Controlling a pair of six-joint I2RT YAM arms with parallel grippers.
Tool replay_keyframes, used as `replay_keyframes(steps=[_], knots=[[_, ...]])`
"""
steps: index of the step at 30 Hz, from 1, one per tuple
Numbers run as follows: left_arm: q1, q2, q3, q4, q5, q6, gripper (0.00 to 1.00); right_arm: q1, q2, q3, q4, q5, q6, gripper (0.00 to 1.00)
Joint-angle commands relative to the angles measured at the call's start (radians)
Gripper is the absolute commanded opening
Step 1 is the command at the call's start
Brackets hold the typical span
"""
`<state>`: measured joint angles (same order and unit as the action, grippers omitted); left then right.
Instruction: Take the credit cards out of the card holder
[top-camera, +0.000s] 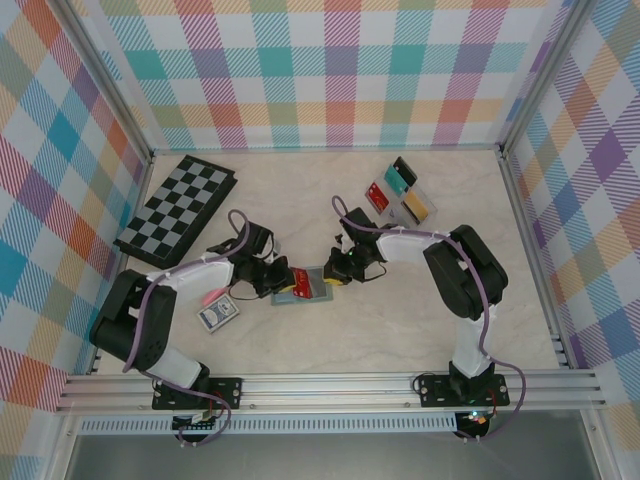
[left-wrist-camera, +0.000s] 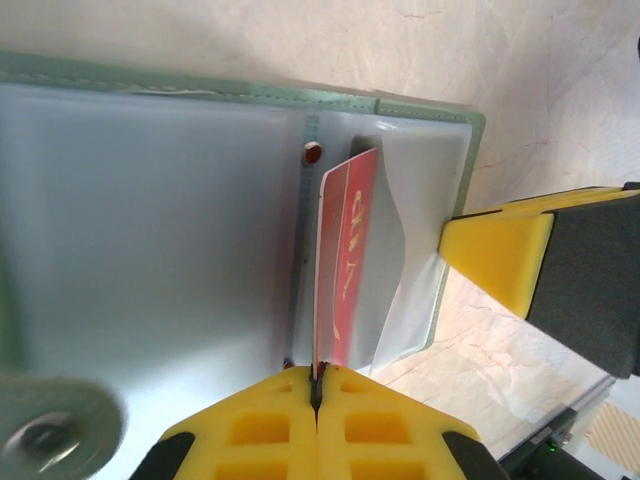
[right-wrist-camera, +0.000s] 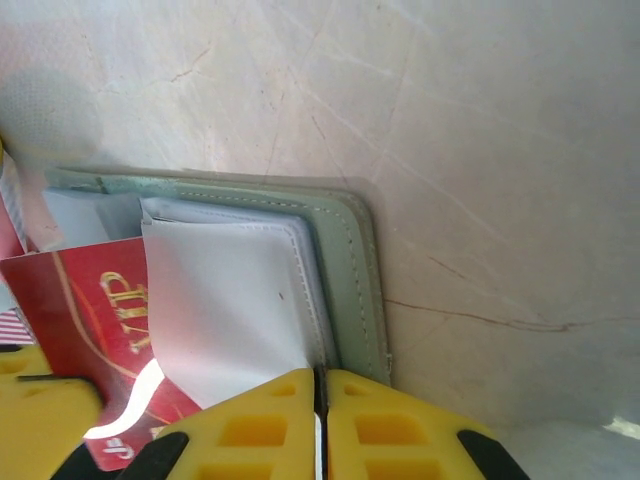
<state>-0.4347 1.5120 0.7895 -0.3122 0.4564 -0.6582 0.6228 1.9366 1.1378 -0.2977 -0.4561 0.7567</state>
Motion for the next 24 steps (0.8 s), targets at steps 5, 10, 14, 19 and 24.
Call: replay_keyframes(steps=[5,10,14,19,24], knots=[[0.017,-0.114,0.094,-0.274,-0.119,0.091,0.00,-0.012,-0.049,0.038,-0.021,0.005,-0.050,0.20],[0.019,-0.184,0.176,-0.261,-0.098,0.082,0.00,-0.052,-0.183,0.023,0.065,-0.032,-0.062,0.41],[0.026,-0.204,0.216,-0.163,-0.035,0.025,0.00,-0.088,-0.271,-0.012,0.153,-0.111,-0.062,0.58],[0.028,-0.201,0.265,-0.075,0.006,-0.049,0.00,-0.128,-0.323,-0.042,0.244,-0.217,-0.005,0.69],[0.028,-0.179,0.288,-0.074,-0.013,-0.069,0.00,-0.136,-0.322,-0.018,0.085,-0.095,-0.036,0.70]])
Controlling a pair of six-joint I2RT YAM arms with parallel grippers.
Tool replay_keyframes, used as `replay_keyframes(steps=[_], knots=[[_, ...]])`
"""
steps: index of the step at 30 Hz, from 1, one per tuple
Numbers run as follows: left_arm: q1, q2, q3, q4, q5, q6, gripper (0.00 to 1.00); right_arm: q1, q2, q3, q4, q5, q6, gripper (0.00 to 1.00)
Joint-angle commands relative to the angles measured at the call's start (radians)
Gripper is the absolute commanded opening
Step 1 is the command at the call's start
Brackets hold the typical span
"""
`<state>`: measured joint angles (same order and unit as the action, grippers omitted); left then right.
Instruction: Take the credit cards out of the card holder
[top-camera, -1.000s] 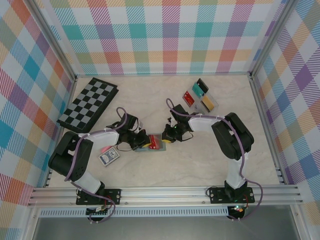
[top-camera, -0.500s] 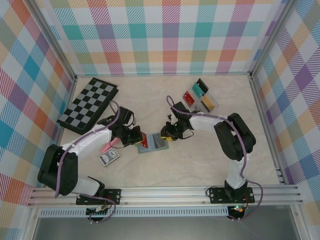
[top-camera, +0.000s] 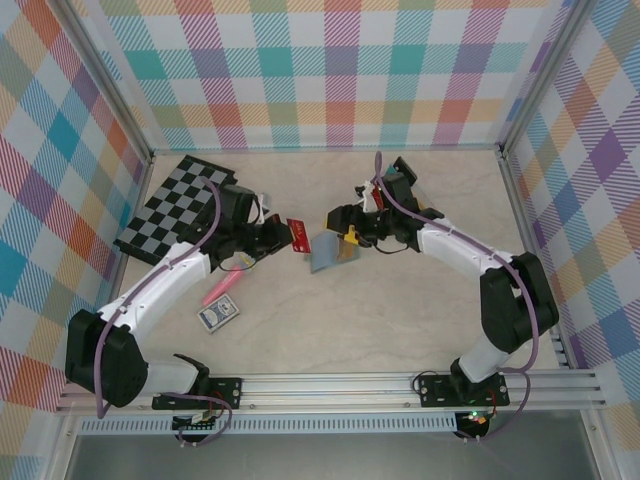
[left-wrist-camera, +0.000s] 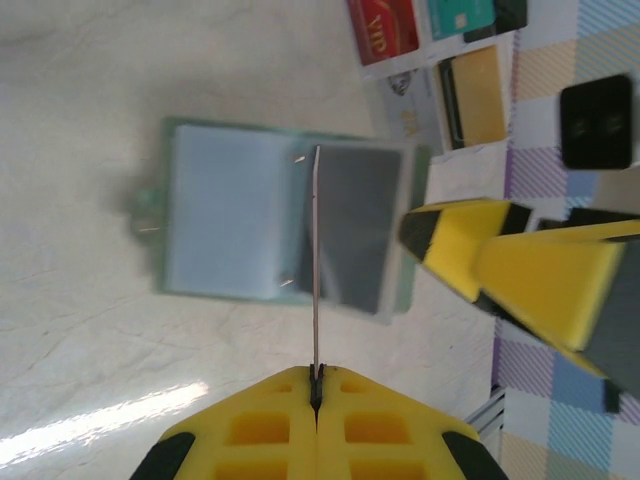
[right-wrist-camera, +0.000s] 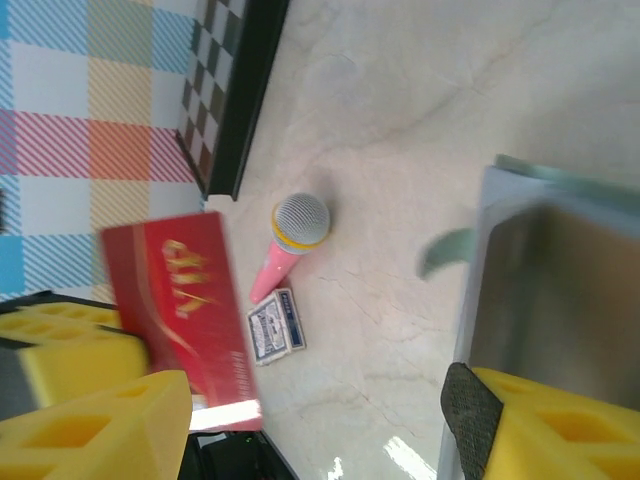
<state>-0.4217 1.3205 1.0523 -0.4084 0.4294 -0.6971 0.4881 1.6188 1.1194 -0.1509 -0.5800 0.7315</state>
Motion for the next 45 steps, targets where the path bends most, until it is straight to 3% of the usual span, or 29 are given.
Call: replay_keyframes(steps=[1,12,22,27,31,37,45], knots=[[0.015,0.018,0.023,0.020,0.012,-0.031,0.00,-0.003,0.004,0.001,-0.072,0.030,-0.010,0.70],[0.002,0.110,-0.063,0.166,0.088,-0.082,0.00,-0.005,0.150,-0.039,-0.132,0.068,-0.021,0.63],[-0.081,0.311,-0.040,0.296,0.098,-0.120,0.00,-0.005,0.144,-0.036,-0.215,0.176,-0.077,0.62],[-0.095,0.362,-0.002,0.280,0.070,-0.105,0.00,-0.005,0.107,-0.041,-0.220,0.187,-0.090,0.63],[-0.095,0.336,-0.014,0.306,0.073,-0.107,0.00,-0.013,0.041,-0.089,-0.113,0.108,-0.070,0.65],[-0.095,0.268,-0.048,0.398,0.110,-0.145,0.00,-0.072,-0.013,-0.193,0.216,-0.151,0.121,0.67],[-0.080,0.201,-0.085,0.533,0.174,-0.241,0.00,-0.088,-0.016,-0.206,0.427,-0.286,0.289,0.65]])
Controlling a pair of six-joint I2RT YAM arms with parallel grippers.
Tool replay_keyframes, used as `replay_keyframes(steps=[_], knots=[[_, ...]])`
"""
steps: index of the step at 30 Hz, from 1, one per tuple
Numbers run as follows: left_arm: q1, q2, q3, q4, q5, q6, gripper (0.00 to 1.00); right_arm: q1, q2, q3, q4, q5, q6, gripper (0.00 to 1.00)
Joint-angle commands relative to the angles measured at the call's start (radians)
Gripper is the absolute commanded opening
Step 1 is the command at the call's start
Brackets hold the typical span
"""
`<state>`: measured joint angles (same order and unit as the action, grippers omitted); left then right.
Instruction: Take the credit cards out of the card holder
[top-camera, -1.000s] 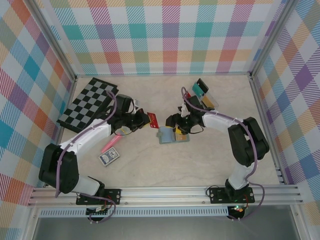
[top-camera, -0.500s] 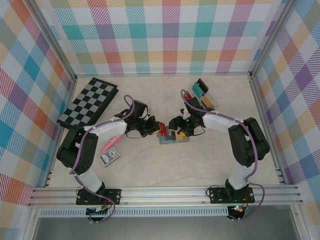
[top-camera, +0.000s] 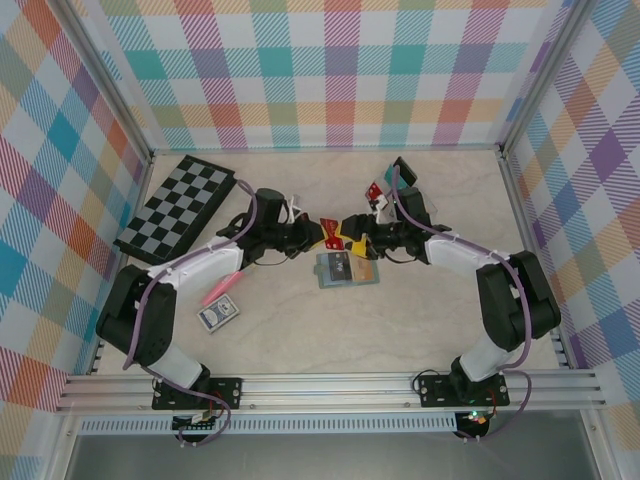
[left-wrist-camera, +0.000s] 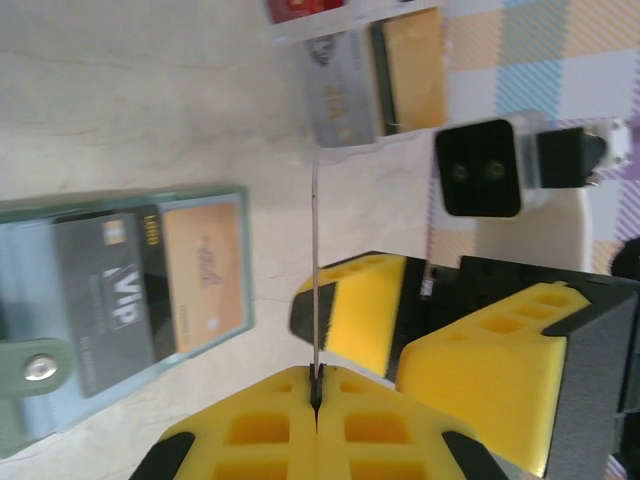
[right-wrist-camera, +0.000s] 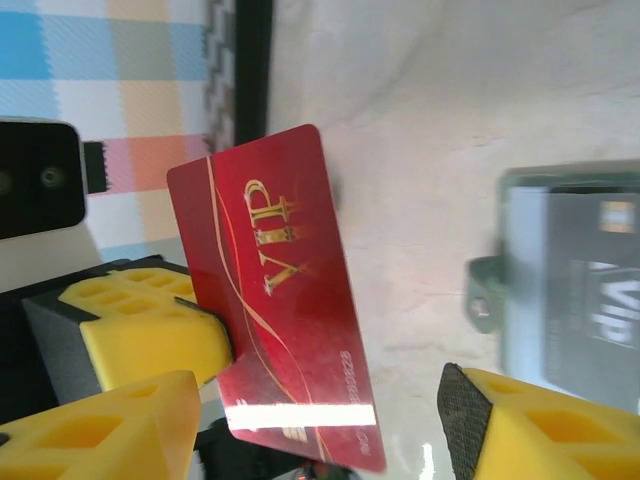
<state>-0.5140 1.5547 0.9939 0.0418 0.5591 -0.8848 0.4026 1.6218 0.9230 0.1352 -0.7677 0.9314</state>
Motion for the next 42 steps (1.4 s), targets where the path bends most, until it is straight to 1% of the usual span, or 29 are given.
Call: replay_keyframes(steps=[1,4,8,14,16,18,19,21,24,25,27,28,31,35,38,42], knots=[[0.015,-0.040,-0.032,0.103,0.050,-0.067,0.00,-0.003,-0.019,-0.012,0.165,-0.110,0.108,0.63],[0.023,-0.058,-0.045,0.133,0.061,-0.095,0.00,-0.004,-0.022,-0.025,0.233,-0.131,0.157,0.57],[0.033,-0.085,-0.053,0.118,0.050,-0.097,0.00,-0.004,-0.041,-0.033,0.242,-0.123,0.168,0.47],[0.040,-0.110,-0.072,0.102,0.047,-0.100,0.00,-0.005,-0.059,-0.029,0.225,-0.102,0.166,0.25],[0.041,-0.112,-0.076,0.097,0.051,-0.103,0.02,-0.005,-0.062,-0.018,0.210,-0.101,0.156,0.15],[0.040,-0.115,-0.078,0.084,0.050,-0.101,0.08,-0.005,-0.065,-0.005,0.179,-0.092,0.134,0.09],[0.041,-0.119,-0.075,0.064,0.043,-0.096,0.14,-0.005,-0.066,-0.001,0.160,-0.087,0.119,0.06],[0.042,-0.129,-0.064,-0.004,0.010,-0.071,0.25,-0.005,-0.072,0.016,0.104,-0.071,0.076,0.01],[0.044,-0.147,-0.031,-0.157,-0.079,0.003,0.47,-0.006,-0.083,0.066,-0.055,-0.021,-0.050,0.00],[0.043,-0.155,-0.018,-0.209,-0.117,0.030,0.55,-0.005,-0.086,0.101,-0.141,0.014,-0.116,0.00],[0.048,-0.167,0.005,-0.307,-0.188,0.084,0.67,-0.005,-0.094,0.164,-0.299,0.109,-0.257,0.00],[0.049,-0.173,0.016,-0.383,-0.225,0.113,0.73,-0.007,-0.094,0.200,-0.383,0.173,-0.329,0.00],[0.054,-0.194,0.040,-0.498,-0.325,0.190,0.85,-0.008,-0.081,0.299,-0.562,0.368,-0.525,0.00],[0.058,-0.218,0.063,-0.606,-0.439,0.261,0.99,-0.017,-0.037,0.408,-0.686,0.602,-0.732,0.00],[0.063,-0.228,0.066,-0.645,-0.481,0.288,1.00,-0.026,0.008,0.483,-0.728,0.717,-0.850,0.00],[0.071,-0.226,0.065,-0.662,-0.490,0.299,1.00,-0.047,0.088,0.572,-0.747,0.757,-0.975,0.00]])
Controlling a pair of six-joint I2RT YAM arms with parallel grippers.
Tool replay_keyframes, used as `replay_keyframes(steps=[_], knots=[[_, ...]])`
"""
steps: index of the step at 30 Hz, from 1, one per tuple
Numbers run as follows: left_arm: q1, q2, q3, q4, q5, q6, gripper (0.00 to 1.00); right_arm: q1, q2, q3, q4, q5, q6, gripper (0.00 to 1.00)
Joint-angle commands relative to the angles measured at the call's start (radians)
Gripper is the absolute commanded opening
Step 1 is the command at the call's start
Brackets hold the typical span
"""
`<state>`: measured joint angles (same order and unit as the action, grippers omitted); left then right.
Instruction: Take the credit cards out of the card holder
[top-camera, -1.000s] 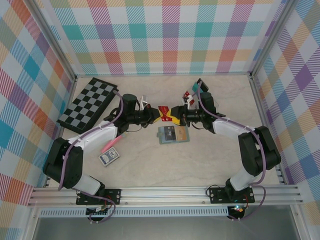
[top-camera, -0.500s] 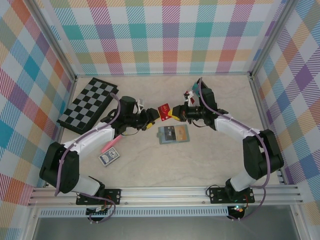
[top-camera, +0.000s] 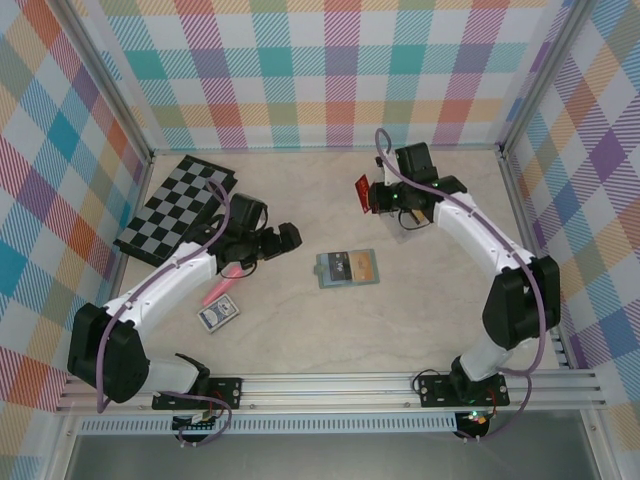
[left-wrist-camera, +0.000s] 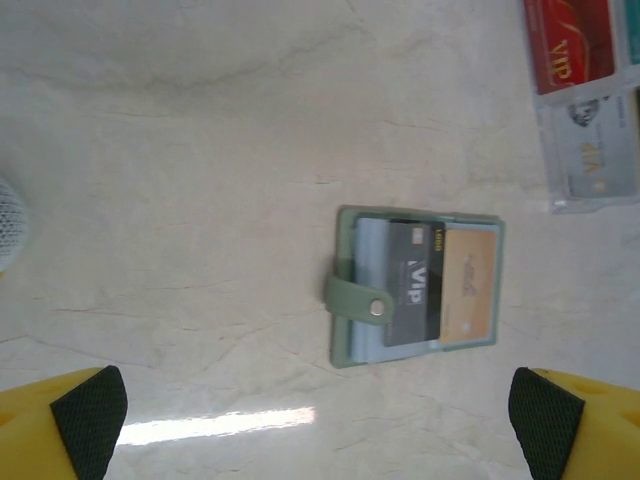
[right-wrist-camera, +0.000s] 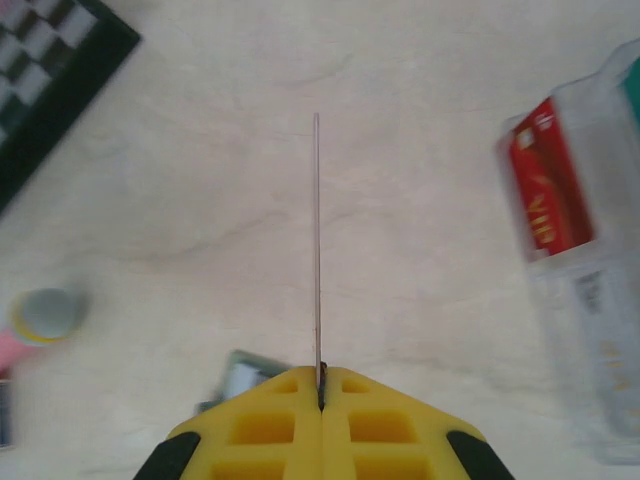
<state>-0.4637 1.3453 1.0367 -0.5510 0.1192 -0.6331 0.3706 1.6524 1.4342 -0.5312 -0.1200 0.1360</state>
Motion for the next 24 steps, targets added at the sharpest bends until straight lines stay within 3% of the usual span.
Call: replay_keyframes(steps=[1,5,16,24], knots=[[0.022,-0.012,0.021,-0.071,-0.049,0.049,1.00,-0.020,0.090,0.094,-0.095,0.125,-0.208,0.00],[0.023,-0.003,0.014,-0.072,-0.037,0.050,1.00,-0.043,0.219,0.226,-0.156,0.195,-0.267,0.00],[0.024,-0.012,-0.021,-0.056,0.023,0.034,1.00,-0.111,0.450,0.451,-0.275,0.057,-0.364,0.00],[0.024,0.003,-0.028,-0.032,0.057,0.019,1.00,-0.113,0.529,0.523,-0.274,0.040,-0.371,0.00]])
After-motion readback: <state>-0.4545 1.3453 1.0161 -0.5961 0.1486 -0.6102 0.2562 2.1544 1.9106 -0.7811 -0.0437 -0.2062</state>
